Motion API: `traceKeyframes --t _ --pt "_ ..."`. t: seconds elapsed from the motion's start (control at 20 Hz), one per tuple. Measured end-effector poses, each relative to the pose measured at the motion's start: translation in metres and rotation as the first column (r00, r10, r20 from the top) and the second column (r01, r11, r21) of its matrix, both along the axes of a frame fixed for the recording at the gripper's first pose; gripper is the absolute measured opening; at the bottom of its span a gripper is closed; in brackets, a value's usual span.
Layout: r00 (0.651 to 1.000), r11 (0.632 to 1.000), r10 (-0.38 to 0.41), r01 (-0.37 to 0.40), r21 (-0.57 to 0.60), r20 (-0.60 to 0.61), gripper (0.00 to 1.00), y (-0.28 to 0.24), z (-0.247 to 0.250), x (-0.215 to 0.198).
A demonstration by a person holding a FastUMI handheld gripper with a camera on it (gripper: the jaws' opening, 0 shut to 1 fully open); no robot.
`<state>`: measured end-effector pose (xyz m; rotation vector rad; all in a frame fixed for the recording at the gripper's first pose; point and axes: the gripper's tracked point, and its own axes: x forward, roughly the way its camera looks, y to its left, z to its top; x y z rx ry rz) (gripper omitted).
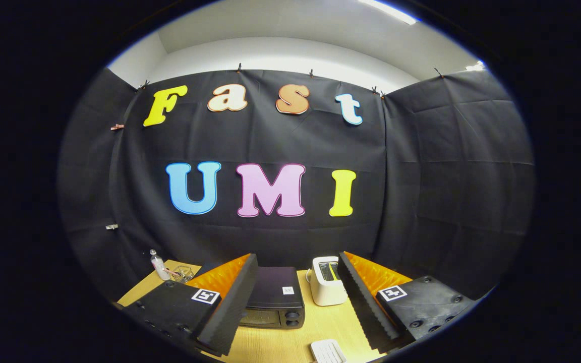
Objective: Open the toaster oven, put the food inside, and close the toaster oven door.
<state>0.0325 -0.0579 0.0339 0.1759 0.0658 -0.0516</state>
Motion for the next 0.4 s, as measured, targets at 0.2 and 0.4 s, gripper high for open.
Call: traceKeyframes --t 0.2,0.4 --pt "1.000 1.000 0.002 -0.002 0.009 -0.007 0.98 0.0007 -0.0024 -0.0015" --pt "1.000 1.000 -0.003 0.003 -0.011 -0.007 0.98 -0.0028 -0.0035 -0.0023"
